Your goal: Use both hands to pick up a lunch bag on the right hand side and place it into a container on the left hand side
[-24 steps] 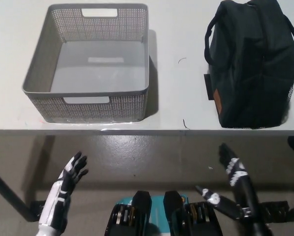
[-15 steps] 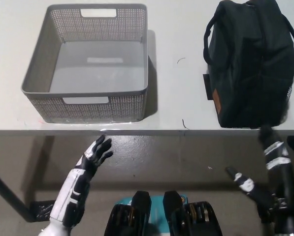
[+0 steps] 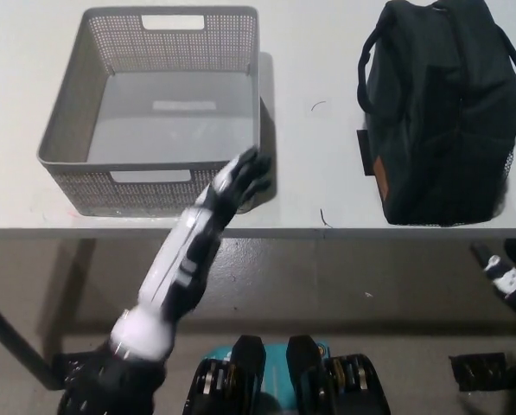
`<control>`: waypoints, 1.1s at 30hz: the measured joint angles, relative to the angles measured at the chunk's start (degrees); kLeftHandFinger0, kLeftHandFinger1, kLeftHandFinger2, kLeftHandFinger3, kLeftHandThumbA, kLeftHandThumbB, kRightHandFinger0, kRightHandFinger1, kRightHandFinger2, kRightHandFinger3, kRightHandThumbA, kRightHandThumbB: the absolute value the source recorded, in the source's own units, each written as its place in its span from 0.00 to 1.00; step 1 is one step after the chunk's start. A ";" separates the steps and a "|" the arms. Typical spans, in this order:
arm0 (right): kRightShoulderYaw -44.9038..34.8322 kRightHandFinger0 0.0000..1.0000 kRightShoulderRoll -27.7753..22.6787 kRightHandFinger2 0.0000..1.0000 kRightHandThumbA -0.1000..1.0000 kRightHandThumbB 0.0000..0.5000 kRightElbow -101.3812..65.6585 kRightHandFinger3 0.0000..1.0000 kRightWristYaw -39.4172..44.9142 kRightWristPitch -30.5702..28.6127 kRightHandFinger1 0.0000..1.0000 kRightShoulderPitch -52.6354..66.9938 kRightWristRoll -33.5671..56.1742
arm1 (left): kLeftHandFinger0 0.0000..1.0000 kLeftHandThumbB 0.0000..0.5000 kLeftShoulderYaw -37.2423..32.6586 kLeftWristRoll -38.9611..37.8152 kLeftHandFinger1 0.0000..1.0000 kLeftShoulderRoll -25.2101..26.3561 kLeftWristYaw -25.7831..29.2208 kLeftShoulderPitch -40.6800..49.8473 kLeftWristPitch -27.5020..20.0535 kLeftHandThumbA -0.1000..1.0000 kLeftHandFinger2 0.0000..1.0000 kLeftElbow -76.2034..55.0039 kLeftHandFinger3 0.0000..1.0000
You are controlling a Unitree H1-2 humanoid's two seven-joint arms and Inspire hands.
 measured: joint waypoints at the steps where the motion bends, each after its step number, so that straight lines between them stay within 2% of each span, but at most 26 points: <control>1: -0.34 1.00 -0.42 1.00 1.00 0.26 0.07 1.00 -0.04 0.32 1.00 -0.78 0.26 | 1.00 0.46 0.10 -0.07 1.00 -0.62 0.07 -1.77 1.05 1.00 1.00 0.21 1.00; 2: -0.82 1.00 -1.06 1.00 1.00 0.27 0.25 1.00 -0.05 0.74 1.00 -1.70 0.56 | 1.00 0.39 0.50 -0.30 1.00 -1.72 0.23 -4.24 2.47 1.00 1.00 0.87 1.00; 5: -1.50 1.00 -2.50 1.00 1.00 0.30 0.47 1.00 -0.02 1.65 1.00 -3.67 1.46 | 1.00 0.36 2.25 -1.36 1.00 -4.38 0.91 -8.60 5.78 1.00 1.00 3.33 1.00; 9: -2.01 1.00 -4.25 1.00 1.00 0.28 1.91 1.00 -0.01 3.02 1.00 -7.69 3.02 | 1.00 0.41 6.03 -3.44 1.00 -8.22 2.46 -15.65 9.37 1.00 1.00 10.08 1.00; 11: -2.29 1.00 -4.75 1.00 1.00 0.32 2.88 1.00 -0.02 3.85 1.00 -9.72 4.03 | 1.00 0.43 7.80 -4.10 1.00 -9.66 3.37 -18.52 10.53 1.00 1.00 13.46 1.00; 14: -2.55 1.00 -5.48 1.00 1.00 0.38 4.31 1.00 -0.05 5.30 1.00 -12.39 4.52 | 1.00 0.38 10.15 -4.92 1.00 -11.76 4.68 -22.15 11.80 1.00 1.00 17.80 1.00; 18: -2.66 1.00 -6.31 1.00 1.00 0.43 5.79 1.00 -0.07 6.59 1.00 -15.93 4.55 | 1.00 0.41 13.58 -6.71 1.00 -13.91 6.18 -26.17 13.61 1.00 1.00 22.84 1.00; 25: -2.57 1.00 -6.75 1.00 1.00 0.45 6.38 1.00 -0.06 9.16 1.00 -18.69 4.57 | 1.00 0.43 17.77 -9.56 1.00 -14.79 7.58 -32.74 16.72 1.00 1.00 31.46 1.00; 29: -2.40 1.00 -6.79 1.00 1.00 0.38 7.40 1.00 -0.01 10.33 1.00 -20.48 4.61 | 1.00 0.41 18.99 -10.22 1.00 -14.29 8.11 -36.94 16.99 1.00 1.00 39.10 1.00; 31: -2.39 1.00 -7.03 1.00 1.00 0.38 9.04 1.00 0.10 10.62 1.00 -21.80 4.67 | 1.00 0.47 19.25 -10.32 1.00 -14.28 8.31 -38.83 16.98 1.00 1.00 42.24 1.00; 33: -2.41 1.00 -7.60 1.00 1.00 0.39 11.49 1.00 0.28 10.78 1.00 -23.46 4.94 | 1.00 0.47 19.42 -10.33 1.00 -14.11 8.59 -40.76 16.94 1.00 1.00 46.04 1.00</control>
